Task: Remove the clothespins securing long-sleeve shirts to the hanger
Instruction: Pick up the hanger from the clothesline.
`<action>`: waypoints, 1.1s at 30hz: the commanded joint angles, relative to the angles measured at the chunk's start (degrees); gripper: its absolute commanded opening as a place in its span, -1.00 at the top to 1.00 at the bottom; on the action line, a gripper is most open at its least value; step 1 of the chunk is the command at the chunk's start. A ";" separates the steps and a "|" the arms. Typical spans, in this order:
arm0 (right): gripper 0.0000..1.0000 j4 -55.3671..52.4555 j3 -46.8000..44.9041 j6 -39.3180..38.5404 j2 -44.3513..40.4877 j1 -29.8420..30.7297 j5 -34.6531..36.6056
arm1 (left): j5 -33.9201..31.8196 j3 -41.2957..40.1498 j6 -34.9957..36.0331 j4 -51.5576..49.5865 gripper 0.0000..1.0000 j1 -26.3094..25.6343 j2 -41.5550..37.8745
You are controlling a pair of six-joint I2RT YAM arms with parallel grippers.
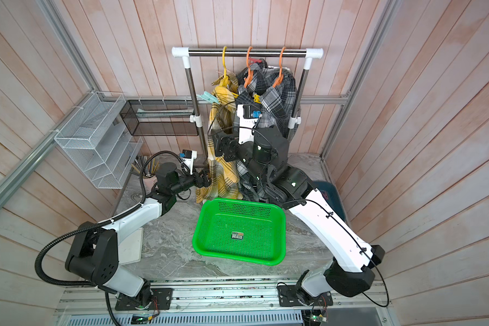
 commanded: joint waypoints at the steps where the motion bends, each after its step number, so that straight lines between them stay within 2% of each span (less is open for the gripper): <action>1: -0.74 -2.74 7.58 -1.44 5.00 0.17 0.81 | 1.45 1.86 -0.58 2.34 -0.92 -1.10 1.65; 11: -0.69 -16.65 36.89 -1.18 25.05 -0.68 10.66 | 2.17 1.78 -2.14 4.62 -0.92 -1.86 3.47; 16: -0.52 -15.76 33.87 0.85 24.92 -3.17 10.01 | 1.45 1.48 -1.55 4.54 -0.92 -1.86 3.05; 22: -0.06 -13.62 32.06 -0.52 24.95 -5.01 9.24 | -0.49 1.06 -0.60 3.19 -0.92 -1.69 2.22; 25: 0.07 -13.19 32.77 -2.17 25.53 -5.36 9.24 | -1.09 0.97 0.28 1.81 -0.92 -1.17 1.03; 30: 0.31 -13.18 34.12 -4.44 26.15 -5.70 10.01 | -3.19 -0.14 -0.32 0.14 -0.92 1.84 -1.51; 33: 0.42 -13.23 34.09 -5.53 25.75 -6.31 7.64 | -2.80 -1.64 -1.95 0.30 -0.92 4.61 -3.05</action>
